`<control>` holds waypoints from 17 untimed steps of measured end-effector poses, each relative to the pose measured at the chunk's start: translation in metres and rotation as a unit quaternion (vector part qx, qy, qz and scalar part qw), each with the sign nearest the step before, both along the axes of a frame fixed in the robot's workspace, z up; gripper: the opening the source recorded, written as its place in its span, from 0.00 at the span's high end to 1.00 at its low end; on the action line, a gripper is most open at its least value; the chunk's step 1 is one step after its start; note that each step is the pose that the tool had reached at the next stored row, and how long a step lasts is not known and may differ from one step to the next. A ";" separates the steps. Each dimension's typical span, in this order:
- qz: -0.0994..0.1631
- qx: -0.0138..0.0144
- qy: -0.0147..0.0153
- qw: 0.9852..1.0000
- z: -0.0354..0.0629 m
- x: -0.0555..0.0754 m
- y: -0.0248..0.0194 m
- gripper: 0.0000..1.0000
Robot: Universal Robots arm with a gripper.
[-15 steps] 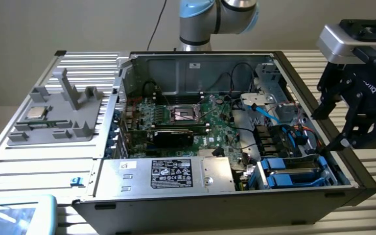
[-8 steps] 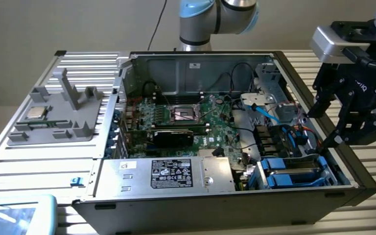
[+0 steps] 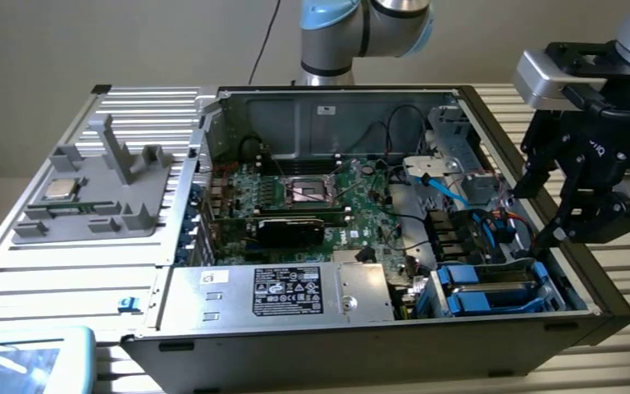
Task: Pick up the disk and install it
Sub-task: 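Insert the first disk wire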
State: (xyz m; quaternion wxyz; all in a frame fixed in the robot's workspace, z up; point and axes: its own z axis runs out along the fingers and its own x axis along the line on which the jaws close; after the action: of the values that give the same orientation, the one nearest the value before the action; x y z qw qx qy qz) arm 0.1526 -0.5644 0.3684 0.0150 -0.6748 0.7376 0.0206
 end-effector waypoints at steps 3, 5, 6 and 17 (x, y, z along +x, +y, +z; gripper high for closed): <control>-0.020 0.000 -0.001 1.000 -0.0016 0.000 0.0000 0.35; -0.023 0.001 -0.003 1.000 -0.0031 0.000 0.0020 0.35; -0.023 0.000 -0.004 1.000 -0.0039 0.000 0.0042 0.35; -0.040 0.000 -0.009 0.999 -0.0154 -0.004 0.0120 0.35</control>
State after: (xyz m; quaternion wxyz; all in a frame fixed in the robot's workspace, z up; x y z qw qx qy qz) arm 0.1490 -0.5524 0.3531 0.0229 -0.6445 0.7641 0.0142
